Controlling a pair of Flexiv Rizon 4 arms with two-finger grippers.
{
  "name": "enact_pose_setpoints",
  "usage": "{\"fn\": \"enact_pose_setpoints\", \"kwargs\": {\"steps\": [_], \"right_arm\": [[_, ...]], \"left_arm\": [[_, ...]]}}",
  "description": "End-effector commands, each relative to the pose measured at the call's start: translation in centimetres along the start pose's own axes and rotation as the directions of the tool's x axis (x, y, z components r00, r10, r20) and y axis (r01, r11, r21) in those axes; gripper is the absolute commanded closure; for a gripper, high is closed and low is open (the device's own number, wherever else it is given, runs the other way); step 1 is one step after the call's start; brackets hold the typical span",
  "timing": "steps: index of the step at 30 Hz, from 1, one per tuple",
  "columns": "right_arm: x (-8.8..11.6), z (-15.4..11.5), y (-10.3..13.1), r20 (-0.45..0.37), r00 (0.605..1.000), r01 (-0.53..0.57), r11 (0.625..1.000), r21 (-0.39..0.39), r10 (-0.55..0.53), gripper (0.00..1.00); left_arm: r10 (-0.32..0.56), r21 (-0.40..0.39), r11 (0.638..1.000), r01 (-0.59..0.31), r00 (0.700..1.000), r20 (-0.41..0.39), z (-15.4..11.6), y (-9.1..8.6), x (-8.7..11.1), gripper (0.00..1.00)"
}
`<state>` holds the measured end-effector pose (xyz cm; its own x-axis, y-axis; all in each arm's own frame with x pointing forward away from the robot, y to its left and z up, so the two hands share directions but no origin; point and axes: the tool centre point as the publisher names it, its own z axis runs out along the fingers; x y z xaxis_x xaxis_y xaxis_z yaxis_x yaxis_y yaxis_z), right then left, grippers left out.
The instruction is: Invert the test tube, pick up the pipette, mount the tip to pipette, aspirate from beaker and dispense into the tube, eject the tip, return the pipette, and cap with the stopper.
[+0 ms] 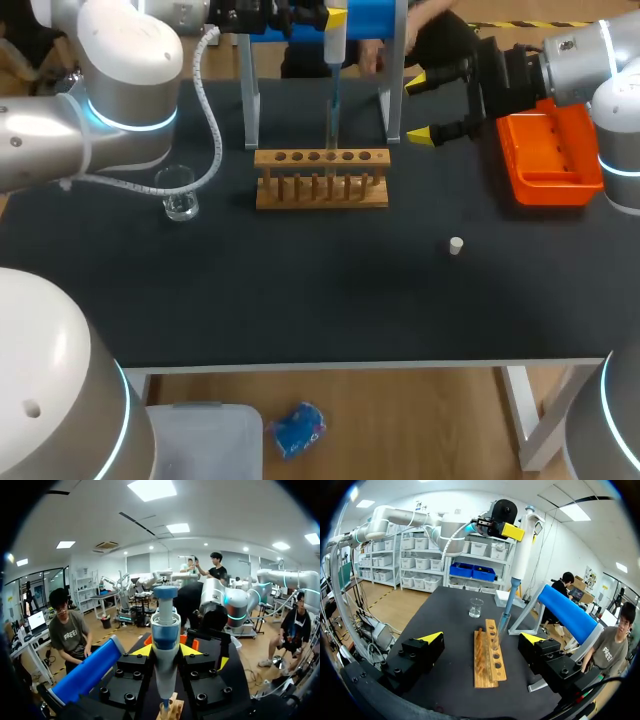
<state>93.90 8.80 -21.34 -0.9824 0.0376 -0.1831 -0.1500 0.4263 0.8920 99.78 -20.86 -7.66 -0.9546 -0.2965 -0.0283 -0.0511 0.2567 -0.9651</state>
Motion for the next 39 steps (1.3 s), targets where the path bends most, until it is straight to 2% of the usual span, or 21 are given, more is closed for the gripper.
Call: {"fn": "enact_pose_setpoints", "kwargs": {"steps": [1,33,39], "right_arm": [[0.0,-0.1,0.0,0.000,1.000,0.000,1.000,0.001,0.000,0.00],[0.0,-0.1,0.0,0.000,1.000,0.000,1.000,0.001,0.000,0.00],[-1.9,-2.5,3.4,0.015,0.997,0.072,0.996,0.043,-0.072,0.00]], "left_arm": [[0.001,0.006,1.000,-0.001,1.000,0.002,0.2,0.1,0.0,1.00],[-0.009,-0.005,1.000,0.009,1.000,0.001,0.3,0.4,0.0,1.00],[-0.009,-0.005,1.000,0.009,1.000,0.001,0.3,0.4,0.0,1.00]]}}
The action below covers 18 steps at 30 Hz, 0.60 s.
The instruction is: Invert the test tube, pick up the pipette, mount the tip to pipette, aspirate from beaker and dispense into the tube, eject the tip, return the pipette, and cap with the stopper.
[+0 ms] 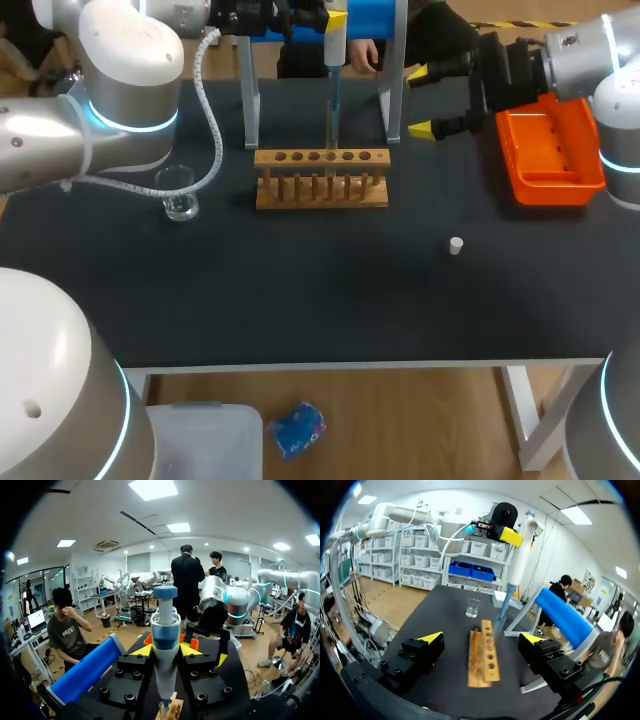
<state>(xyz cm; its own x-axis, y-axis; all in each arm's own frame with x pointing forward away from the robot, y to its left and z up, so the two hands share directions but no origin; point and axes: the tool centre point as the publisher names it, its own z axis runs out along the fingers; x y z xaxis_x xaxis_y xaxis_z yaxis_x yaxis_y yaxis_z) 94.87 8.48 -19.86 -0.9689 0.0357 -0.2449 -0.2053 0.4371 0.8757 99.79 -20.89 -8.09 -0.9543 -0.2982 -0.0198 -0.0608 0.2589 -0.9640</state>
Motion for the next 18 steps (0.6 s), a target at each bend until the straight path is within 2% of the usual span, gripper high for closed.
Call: {"fn": "enact_pose_setpoints", "kwargs": {"steps": [1,4,7,12,18], "right_arm": [[-1.1,-2.1,3.0,-0.010,0.999,0.034,0.998,0.045,-0.034,0.00],[-2.2,-3.0,5.0,-0.014,0.997,0.079,0.994,0.072,-0.078,0.00],[-3.3,-3.7,6.6,-0.024,0.997,0.078,0.991,0.105,-0.076,0.00],[-4.6,-4.8,9.3,-0.031,0.999,0.026,0.989,0.149,-0.022,0.00],[-5.5,-5.4,11.8,0.007,0.999,-0.041,0.987,0.157,0.041,0.00]], "left_arm": [[0.000,0.000,1.000,0.000,1.000,0.002,0.1,0.0,0.0,1.00],[0.000,0.000,1.000,0.000,1.000,0.002,0.1,0.0,0.0,1.00],[0.000,0.000,1.000,0.000,1.000,0.002,0.1,0.0,0.0,1.00],[0.000,0.000,1.000,0.000,1.000,0.002,0.1,0.0,0.0,1.00],[0.000,0.000,1.000,0.000,1.000,0.002,0.1,0.0,0.0,1.00]]}}
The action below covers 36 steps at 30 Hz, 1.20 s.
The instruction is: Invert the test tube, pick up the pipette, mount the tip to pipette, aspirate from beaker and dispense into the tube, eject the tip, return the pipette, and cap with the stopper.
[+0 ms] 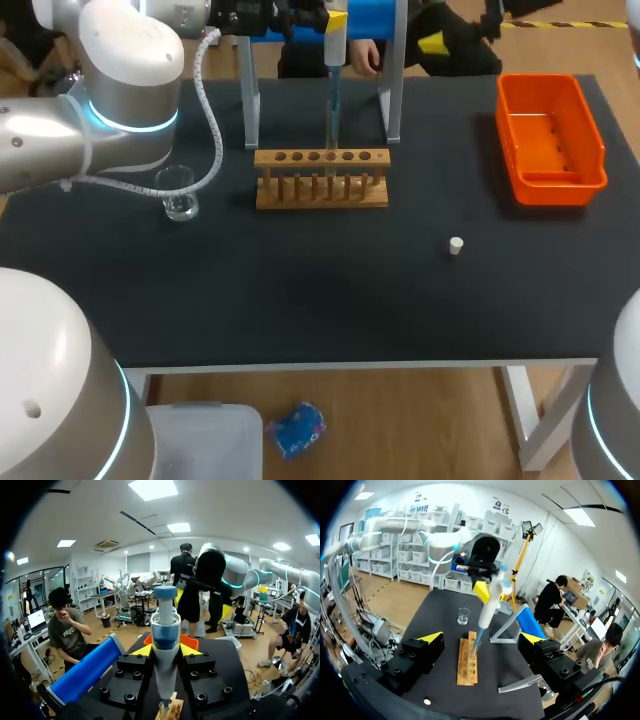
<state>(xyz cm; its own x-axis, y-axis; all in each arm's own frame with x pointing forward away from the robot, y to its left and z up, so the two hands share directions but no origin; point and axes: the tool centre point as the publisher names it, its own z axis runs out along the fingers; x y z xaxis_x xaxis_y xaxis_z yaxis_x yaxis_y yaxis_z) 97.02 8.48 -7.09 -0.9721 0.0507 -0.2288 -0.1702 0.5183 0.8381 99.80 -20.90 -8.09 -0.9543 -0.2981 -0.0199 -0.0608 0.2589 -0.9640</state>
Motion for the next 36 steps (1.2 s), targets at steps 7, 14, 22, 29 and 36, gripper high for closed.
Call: {"fn": "enact_pose_setpoints", "kwargs": {"steps": [7,14,22,29,36], "right_arm": [[-0.2,-0.5,1.0,-0.002,1.000,-0.019,0.998,0.065,0.020,0.00],[-0.2,-0.4,0.9,0.000,0.999,-0.038,0.997,0.061,0.038,0.00],[-0.9,-0.4,3.2,0.011,0.997,-0.076,0.995,0.063,0.075,0.00],[-1.8,-0.3,6.8,0.018,0.997,-0.078,0.995,0.065,0.077,0.45],[-2.3,1.0,8.9,0.018,0.994,-0.105,0.994,0.043,0.104,1.00]], "left_arm": [[0.000,0.000,1.000,0.000,1.000,0.002,0.1,0.0,0.0,1.00],[0.000,0.000,1.000,0.000,1.000,0.002,0.1,0.0,0.0,1.00],[0.000,0.000,1.000,0.000,1.000,0.002,0.1,0.0,0.0,1.00],[0.000,0.000,1.000,0.000,1.000,0.002,0.1,0.0,0.0,1.00],[0.000,0.000,1.000,0.000,1.000,0.002,0.1,0.0,0.0,1.00]]}}
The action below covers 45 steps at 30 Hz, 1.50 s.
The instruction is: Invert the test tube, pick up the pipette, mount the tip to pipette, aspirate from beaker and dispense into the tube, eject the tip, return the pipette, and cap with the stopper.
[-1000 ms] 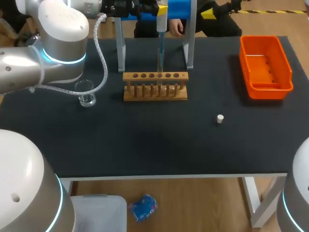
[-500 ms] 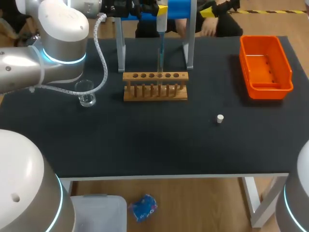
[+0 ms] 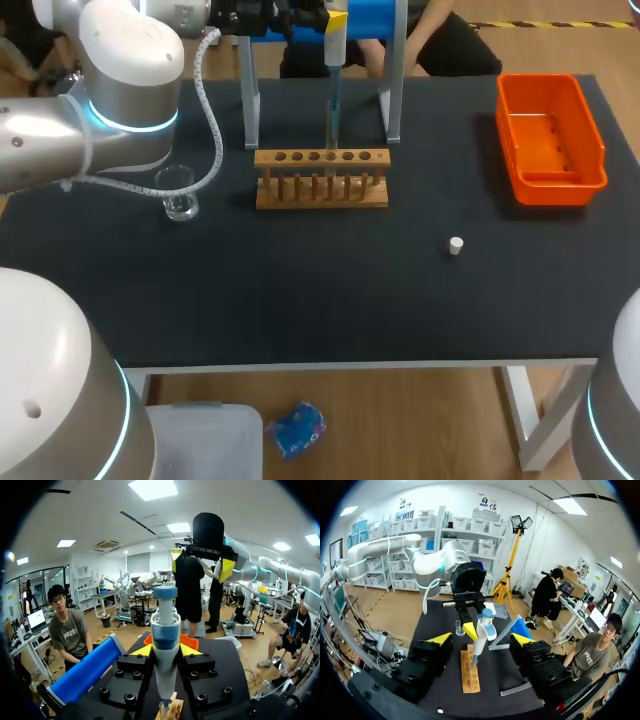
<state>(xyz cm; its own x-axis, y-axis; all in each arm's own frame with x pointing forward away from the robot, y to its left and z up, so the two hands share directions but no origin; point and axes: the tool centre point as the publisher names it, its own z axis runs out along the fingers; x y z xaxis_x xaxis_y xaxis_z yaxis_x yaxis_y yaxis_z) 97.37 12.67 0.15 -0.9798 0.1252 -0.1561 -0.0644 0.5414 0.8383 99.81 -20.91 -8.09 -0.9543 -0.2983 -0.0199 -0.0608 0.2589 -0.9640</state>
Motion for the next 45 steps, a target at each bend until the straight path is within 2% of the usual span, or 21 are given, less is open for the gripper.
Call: {"fn": "enact_pose_setpoints", "kwargs": {"steps": [1,9,15,31,45], "right_arm": [[-0.4,1.2,1.0,-0.008,1.000,-0.004,1.000,0.001,0.004,1.00],[-0.7,2.7,2.2,-0.006,1.000,-0.014,0.998,-0.064,0.014,1.00],[-1.2,4.1,3.3,-0.016,1.000,-0.010,0.997,-0.071,0.009,1.00],[-1.5,6.6,3.7,-0.050,0.999,0.005,0.999,-0.035,-0.007,1.00],[-1.7,7.4,3.2,-0.058,0.998,-0.003,1.000,-0.013,0.002,1.00]], "left_arm": [[0.000,0.000,1.000,0.000,1.000,0.001,0.1,0.0,0.0,1.00],[0.000,0.000,1.000,0.000,1.000,0.001,0.1,0.0,0.0,1.00],[0.000,0.000,1.000,0.000,1.000,0.001,0.1,0.0,0.0,1.00],[0.000,0.000,1.000,0.000,1.000,0.001,0.1,0.0,0.0,1.00],[0.000,0.000,1.000,0.000,1.000,0.001,0.1,0.0,0.0,1.00]]}}
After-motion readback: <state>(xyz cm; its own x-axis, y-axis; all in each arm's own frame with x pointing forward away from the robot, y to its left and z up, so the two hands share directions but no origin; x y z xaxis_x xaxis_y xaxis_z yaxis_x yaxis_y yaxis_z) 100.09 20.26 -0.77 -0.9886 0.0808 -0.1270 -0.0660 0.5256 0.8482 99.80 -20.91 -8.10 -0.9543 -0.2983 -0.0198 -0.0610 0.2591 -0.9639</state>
